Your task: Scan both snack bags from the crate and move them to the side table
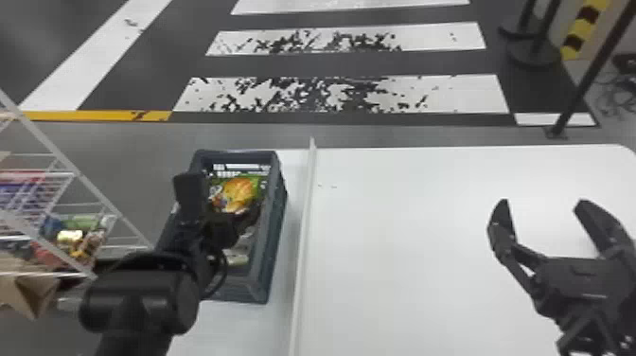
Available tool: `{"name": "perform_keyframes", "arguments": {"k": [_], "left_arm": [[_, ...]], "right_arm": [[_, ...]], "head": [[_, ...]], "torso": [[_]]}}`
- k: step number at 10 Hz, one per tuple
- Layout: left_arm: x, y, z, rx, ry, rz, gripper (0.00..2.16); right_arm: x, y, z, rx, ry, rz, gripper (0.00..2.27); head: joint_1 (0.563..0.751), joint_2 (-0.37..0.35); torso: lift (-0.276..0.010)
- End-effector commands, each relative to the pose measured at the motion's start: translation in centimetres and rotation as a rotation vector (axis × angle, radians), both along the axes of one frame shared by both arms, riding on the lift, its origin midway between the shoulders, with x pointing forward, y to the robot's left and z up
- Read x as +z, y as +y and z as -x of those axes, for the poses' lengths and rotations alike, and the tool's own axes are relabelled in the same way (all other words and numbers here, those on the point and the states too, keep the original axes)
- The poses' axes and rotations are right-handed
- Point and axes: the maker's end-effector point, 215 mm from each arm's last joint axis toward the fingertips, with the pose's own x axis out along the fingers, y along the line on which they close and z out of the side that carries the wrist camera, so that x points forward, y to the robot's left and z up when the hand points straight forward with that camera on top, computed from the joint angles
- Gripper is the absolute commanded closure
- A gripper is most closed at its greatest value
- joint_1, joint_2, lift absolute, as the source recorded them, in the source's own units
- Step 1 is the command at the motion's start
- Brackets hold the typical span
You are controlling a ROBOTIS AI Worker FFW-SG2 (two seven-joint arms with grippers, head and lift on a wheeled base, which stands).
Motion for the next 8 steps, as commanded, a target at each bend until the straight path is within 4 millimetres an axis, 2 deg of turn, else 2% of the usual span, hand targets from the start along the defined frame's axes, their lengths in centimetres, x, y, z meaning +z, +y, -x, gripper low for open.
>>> {"name": "perform_keyframes", "arguments": {"k": [1,2,4,5,7,8], "left_arm": [[-0.5,0.0,-0.1,0.001,0.009,0.000,0.21],[-1.0,-0.5,-0.2,-0.021,0.018,0.018,0.40],[-1.9,-0.8,0.2,-0.038,0.037,0.027,1.46],[-2.2,-1.1,0.4,-0.051,0.043,0.033,1.77],[-2.6,-0.9,0.8,-0.051,0.051,0.030,2.04],[-3.5,-0.6,1.2,-0.045,0.067,0.031,2.09]], "right_arm": [[-0.1,0.0,0.0,0.001,0.002,0.001,0.12],[0.0,0.0,0.0,0.001,0.000,0.000,0.12],[-0.2,0.0,0.0,0.000,0.003,0.000,0.12],[-0.2,0.0,0.0,0.000,0.004,-0.001,0.12],[-0.3,0.0,0.0,0.002,0.006,0.001,0.12],[-0.3,0.0,0.0,0.003,0.005,0.002,0.12]], "head": [[0.695,0.138],[0.695,0.137],[0.695,0.127],[0.695,0.126],[0.695,0.124],[0.695,0.125]], "torso": [[-0.029],[-0.029],[-0.029],[-0.029],[-0.029],[-0.029]]}}
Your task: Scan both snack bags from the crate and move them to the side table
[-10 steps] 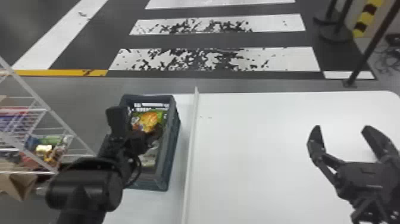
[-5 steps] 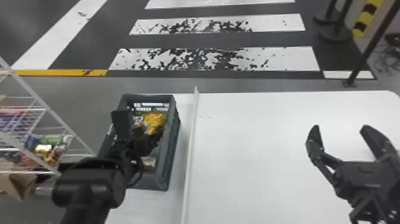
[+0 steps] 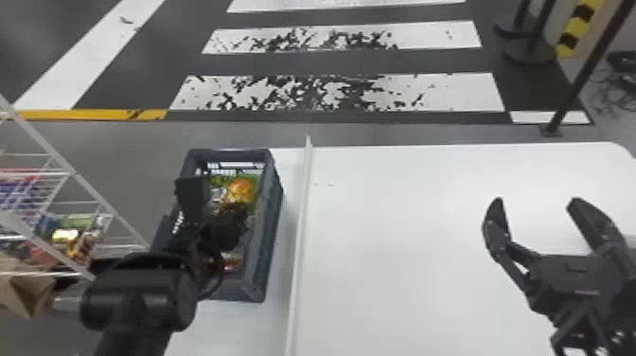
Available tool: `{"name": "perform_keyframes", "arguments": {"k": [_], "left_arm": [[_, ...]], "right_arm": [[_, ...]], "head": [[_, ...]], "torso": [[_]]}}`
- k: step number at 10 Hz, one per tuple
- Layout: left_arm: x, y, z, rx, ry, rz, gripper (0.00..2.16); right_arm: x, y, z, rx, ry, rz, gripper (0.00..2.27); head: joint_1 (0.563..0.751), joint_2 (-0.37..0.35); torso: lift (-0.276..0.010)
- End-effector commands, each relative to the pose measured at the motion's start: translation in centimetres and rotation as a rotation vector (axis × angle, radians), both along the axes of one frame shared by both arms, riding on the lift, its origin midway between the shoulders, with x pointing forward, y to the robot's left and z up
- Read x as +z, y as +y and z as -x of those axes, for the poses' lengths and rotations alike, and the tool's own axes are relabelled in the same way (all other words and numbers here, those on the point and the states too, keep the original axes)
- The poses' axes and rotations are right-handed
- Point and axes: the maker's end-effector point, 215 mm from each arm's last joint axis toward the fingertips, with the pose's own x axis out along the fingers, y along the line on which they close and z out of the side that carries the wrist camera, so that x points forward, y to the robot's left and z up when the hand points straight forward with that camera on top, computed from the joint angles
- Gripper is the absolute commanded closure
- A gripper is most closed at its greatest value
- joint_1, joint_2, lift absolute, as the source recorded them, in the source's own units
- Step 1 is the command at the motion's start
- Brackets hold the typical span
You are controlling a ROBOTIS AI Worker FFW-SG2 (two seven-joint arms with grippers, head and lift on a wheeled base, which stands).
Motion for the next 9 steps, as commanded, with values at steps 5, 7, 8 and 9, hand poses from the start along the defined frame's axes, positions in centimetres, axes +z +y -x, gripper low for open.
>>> {"name": "perform_keyframes", "arguments": {"k": [5,7,8,9], "left_arm": [[2.4,0.5,0.9,0.023,-0.031,-0.027,2.09],[3.9,0.0,0.6,0.015,-0.053,-0.030,2.09],[4.8,-0.2,0.5,0.013,-0.065,-0.034,2.09],[5.7,-0.4,0.9,0.012,-0.076,-0.050,2.09]], "right_arm": [[0.5,0.2,0.2,0.002,-0.014,-0.003,0.12],[0.5,0.2,0.3,0.003,-0.014,-0.002,0.12],[0.5,0.2,0.3,0.004,-0.013,0.000,0.12],[0.5,0.2,0.3,0.003,-0.013,0.000,0.12]], "head": [[0.695,0.143],[0.695,0.140],[0.695,0.138],[0.695,0.134]], "torso": [[-0.029],[-0.029],[-0.029],[-0.029]]}}
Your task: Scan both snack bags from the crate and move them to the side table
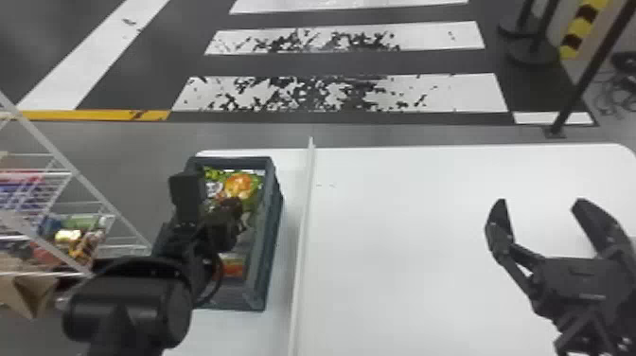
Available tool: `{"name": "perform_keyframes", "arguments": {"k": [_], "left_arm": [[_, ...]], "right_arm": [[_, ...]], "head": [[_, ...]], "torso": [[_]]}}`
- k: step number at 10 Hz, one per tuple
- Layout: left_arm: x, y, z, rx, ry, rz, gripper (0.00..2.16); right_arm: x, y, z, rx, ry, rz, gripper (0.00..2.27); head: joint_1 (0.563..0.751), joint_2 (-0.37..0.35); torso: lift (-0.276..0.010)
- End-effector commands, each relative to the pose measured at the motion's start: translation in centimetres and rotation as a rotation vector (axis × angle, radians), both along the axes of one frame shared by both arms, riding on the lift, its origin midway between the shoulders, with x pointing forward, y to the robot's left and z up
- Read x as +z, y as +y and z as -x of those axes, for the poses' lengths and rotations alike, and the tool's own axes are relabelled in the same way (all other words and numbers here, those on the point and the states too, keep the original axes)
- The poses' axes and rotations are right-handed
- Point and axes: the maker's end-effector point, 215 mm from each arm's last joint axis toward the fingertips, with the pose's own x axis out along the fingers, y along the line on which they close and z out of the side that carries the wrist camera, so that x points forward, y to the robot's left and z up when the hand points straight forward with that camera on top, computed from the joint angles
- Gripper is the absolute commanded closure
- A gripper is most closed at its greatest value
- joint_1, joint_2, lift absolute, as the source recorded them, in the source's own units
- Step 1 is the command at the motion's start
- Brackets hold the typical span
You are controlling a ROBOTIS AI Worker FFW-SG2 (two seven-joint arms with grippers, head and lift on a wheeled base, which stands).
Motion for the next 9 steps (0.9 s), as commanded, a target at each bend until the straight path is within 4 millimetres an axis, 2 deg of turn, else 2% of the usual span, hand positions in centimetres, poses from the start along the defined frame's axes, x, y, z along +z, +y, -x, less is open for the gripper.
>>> {"name": "perform_keyframes", "arguments": {"k": [1,6,9], "left_arm": [[1.6,-0.3,0.4,-0.004,-0.017,-0.028,2.09],[4.7,0.7,1.1,0.029,-0.055,-0.140,2.09],[6.7,0.5,1.9,0.028,-0.070,-0.153,2.09]], "right_arm": [[-0.1,0.0,0.0,-0.001,0.002,0.003,0.12],[0.1,-0.1,-0.3,0.000,-0.003,0.004,0.12],[0.1,0.0,-0.4,0.001,-0.001,-0.002,0.12]], "head": [[0.695,0.133],[0.695,0.137],[0.695,0.140]], "torso": [[-0.029],[-0.029],[-0.029]]}}
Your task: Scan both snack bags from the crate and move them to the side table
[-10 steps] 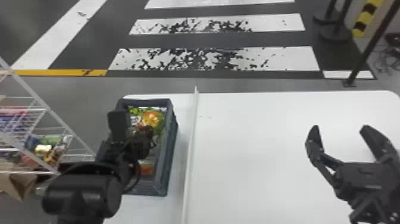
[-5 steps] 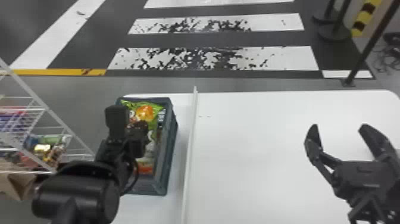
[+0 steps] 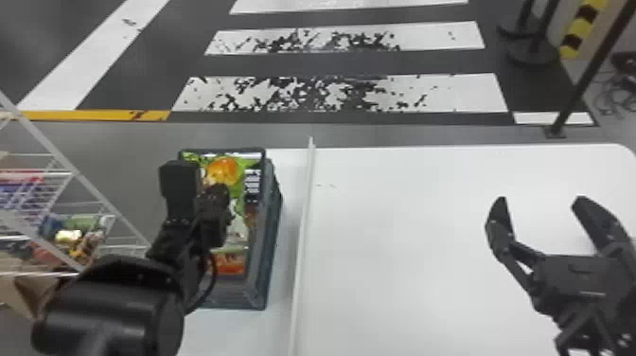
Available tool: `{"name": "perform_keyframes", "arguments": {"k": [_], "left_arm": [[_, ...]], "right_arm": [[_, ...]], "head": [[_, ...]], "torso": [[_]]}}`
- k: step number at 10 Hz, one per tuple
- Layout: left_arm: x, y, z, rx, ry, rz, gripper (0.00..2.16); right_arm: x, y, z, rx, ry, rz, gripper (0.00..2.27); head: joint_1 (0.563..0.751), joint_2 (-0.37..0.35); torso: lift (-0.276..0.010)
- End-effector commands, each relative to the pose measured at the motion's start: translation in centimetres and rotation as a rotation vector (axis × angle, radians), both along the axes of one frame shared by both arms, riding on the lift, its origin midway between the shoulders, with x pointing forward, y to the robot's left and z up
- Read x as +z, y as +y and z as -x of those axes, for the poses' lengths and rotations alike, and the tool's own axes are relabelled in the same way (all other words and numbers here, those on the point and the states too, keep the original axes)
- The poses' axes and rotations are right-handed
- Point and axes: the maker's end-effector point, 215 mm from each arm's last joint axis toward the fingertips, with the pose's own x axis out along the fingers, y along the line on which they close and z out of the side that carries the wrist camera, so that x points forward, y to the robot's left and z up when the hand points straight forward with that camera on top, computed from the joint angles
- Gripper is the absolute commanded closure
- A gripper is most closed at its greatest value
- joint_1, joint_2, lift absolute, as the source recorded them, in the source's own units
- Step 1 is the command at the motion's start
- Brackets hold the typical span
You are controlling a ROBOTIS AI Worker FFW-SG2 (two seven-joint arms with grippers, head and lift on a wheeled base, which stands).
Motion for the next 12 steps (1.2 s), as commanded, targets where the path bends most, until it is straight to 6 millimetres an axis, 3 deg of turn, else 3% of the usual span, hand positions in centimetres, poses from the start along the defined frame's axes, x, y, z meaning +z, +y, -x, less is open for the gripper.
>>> {"name": "perform_keyframes", "arguments": {"k": [1,6,10,12], "left_arm": [[1.1,-0.3,0.6,-0.007,-0.008,-0.002,2.09],[0.9,-1.3,3.0,-0.016,0.021,-0.003,2.09],[5.4,-2.6,3.0,-0.036,-0.063,0.000,2.09],[7.9,-4.8,2.9,-0.072,-0.108,0.021,2.09]], "right_arm": [[0.0,0.0,-0.1,0.000,0.000,0.000,0.12],[0.1,0.7,-0.2,0.007,-0.003,-0.011,0.12],[0.5,1.1,0.5,0.016,-0.008,-0.016,0.12],[0.8,0.7,0.5,0.009,-0.022,-0.016,0.12]], "head": [[0.695,0.139],[0.695,0.132],[0.695,0.137],[0.695,0.122]], "torso": [[-0.029],[-0.029],[-0.029],[-0.029]]}}
